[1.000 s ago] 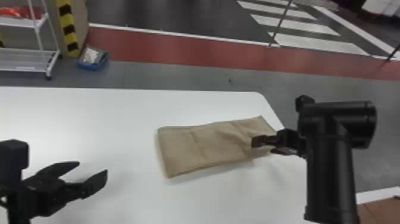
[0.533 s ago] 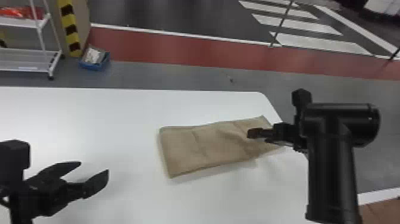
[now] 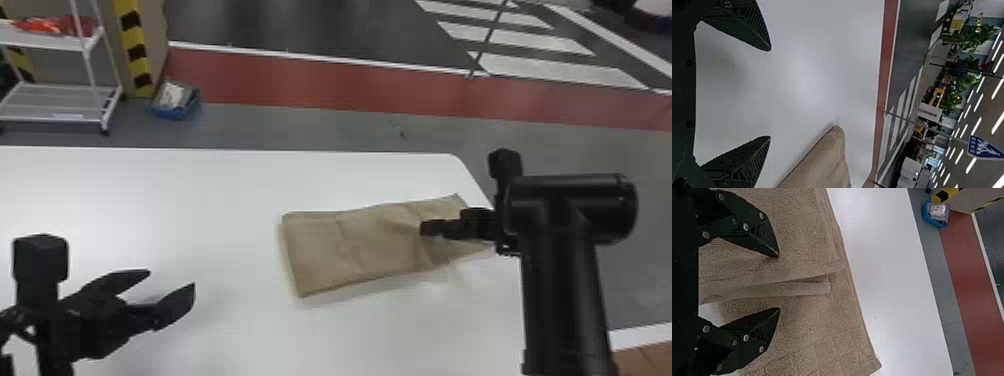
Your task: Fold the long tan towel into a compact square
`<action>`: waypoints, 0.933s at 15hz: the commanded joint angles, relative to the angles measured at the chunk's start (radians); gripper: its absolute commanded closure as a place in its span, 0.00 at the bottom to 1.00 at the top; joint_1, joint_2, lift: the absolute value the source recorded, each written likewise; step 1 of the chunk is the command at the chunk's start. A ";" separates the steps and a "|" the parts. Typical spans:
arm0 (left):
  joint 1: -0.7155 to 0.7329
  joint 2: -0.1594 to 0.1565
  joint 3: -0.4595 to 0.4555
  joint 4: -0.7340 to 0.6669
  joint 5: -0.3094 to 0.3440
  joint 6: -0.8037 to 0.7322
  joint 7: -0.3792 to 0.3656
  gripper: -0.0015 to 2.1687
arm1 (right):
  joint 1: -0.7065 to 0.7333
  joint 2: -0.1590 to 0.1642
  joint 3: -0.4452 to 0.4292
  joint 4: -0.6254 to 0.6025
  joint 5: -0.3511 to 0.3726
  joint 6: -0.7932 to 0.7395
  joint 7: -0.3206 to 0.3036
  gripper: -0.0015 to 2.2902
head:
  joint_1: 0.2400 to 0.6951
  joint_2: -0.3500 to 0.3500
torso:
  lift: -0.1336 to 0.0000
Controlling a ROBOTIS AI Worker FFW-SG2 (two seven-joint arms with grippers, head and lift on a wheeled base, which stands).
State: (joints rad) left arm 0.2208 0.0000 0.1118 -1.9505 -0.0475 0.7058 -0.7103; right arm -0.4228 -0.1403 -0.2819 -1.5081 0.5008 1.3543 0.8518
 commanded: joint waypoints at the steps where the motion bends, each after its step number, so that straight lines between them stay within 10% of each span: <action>1: -0.001 -0.003 -0.001 0.004 0.000 -0.001 0.000 0.04 | 0.001 -0.001 0.000 0.000 0.002 -0.005 0.000 0.27 | 1.00 0.16 | 0.07; 8: -0.001 -0.003 0.002 0.004 0.002 -0.001 -0.003 0.04 | 0.004 0.001 0.003 0.019 0.007 -0.027 -0.005 0.28 | 1.00 0.16 | 0.07; 14: 0.002 -0.003 0.002 -0.005 0.002 -0.001 -0.005 0.04 | 0.007 0.001 -0.008 0.014 -0.004 -0.023 -0.005 0.50 | 1.00 0.16 | 0.07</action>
State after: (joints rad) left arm 0.2221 0.0000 0.1135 -1.9541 -0.0468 0.7049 -0.7145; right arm -0.4173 -0.1396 -0.2857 -1.4912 0.5048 1.3300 0.8468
